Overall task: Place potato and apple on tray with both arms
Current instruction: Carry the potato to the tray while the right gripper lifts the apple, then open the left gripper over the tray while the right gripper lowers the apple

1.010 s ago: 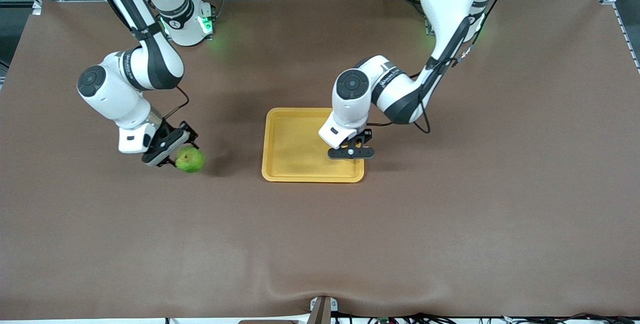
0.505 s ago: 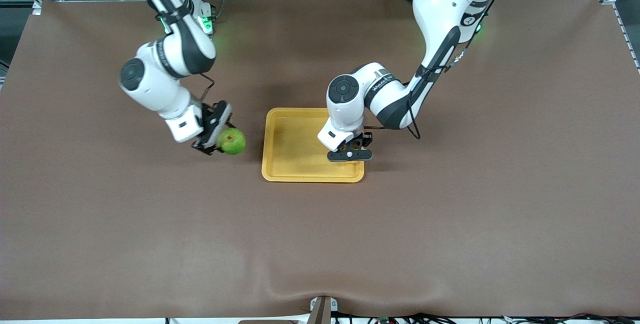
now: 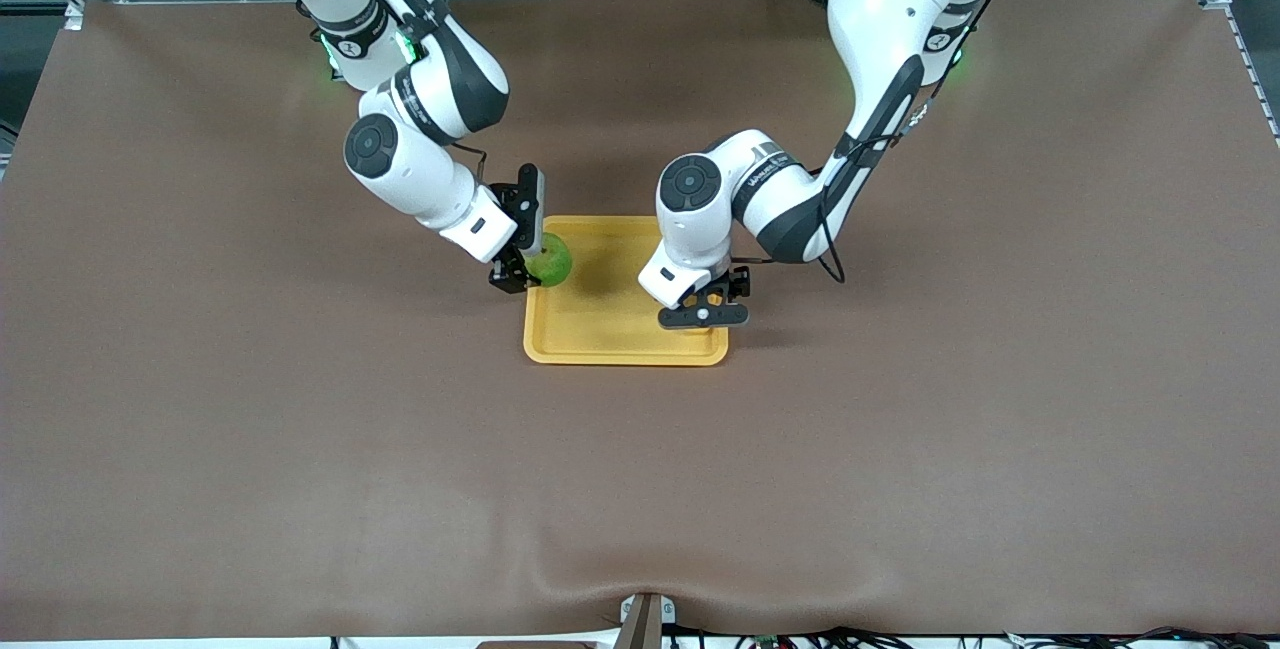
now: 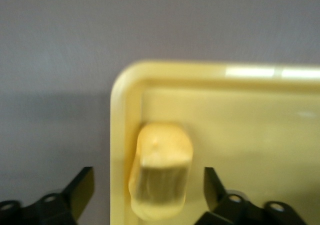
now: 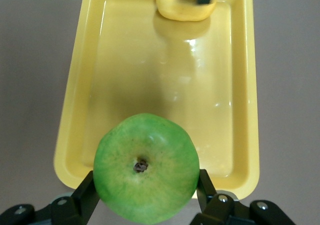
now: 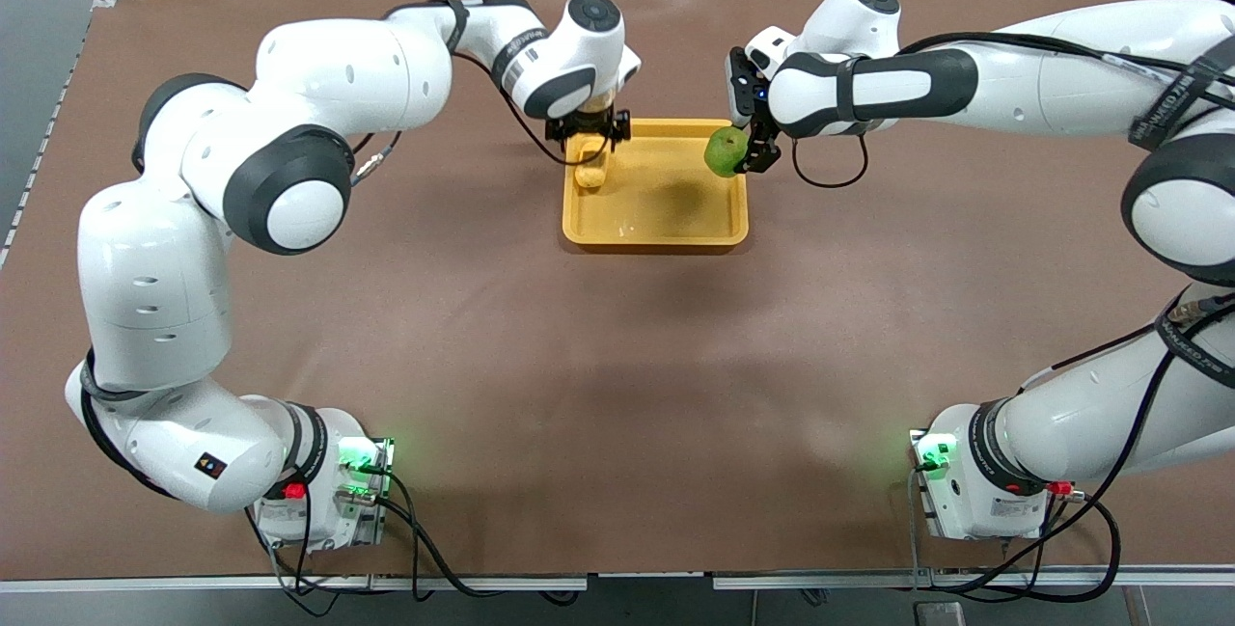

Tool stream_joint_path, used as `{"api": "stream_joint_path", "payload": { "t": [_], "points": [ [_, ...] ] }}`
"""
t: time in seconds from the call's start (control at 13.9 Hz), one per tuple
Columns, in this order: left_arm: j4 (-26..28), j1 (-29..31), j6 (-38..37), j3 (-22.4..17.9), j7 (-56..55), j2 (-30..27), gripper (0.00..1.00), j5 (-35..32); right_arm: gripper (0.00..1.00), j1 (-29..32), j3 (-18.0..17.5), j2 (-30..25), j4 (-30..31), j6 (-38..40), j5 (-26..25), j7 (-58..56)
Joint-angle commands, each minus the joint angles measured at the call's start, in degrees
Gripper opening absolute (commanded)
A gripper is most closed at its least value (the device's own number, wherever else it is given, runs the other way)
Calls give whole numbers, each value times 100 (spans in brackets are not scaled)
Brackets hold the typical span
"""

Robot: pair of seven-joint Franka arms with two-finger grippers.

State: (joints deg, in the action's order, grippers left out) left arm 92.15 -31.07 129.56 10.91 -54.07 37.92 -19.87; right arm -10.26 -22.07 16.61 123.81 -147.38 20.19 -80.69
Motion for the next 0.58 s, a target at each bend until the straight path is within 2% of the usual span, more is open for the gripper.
{"api": "stream_joint_path", "payload": {
  "t": [0.0, 0.14, 0.29, 0.36, 0.43, 0.5],
  "points": [
    [-319, 424, -325, -1, 447, -328, 100, -61, 7, 77, 1, 491, -383, 43, 108, -990],
    [-583, 785, -859, 69, 1159, -556, 100, 0, 7, 68, 1, 580, -410, 121, 108, -1036],
    [-768, 1058, -1282, 60, 1801, -820, 100, 377, 9, -11, 1, 694, -419, 105, 117, -1036],
    [-786, 1189, -1476, 60, 2048, -987, 100, 475, 22, -37, 1, 756, -419, 61, 108, -1036],
    [-787, 1321, -1721, 60, 2172, -1180, 100, 502, 57, -90, 1, 782, -419, 52, 108, -1045],
    [-787, 1418, -1976, 69, 2182, -1373, 100, 511, 100, -108, 1, 809, -419, 43, 99, -1115]
  ]
}}
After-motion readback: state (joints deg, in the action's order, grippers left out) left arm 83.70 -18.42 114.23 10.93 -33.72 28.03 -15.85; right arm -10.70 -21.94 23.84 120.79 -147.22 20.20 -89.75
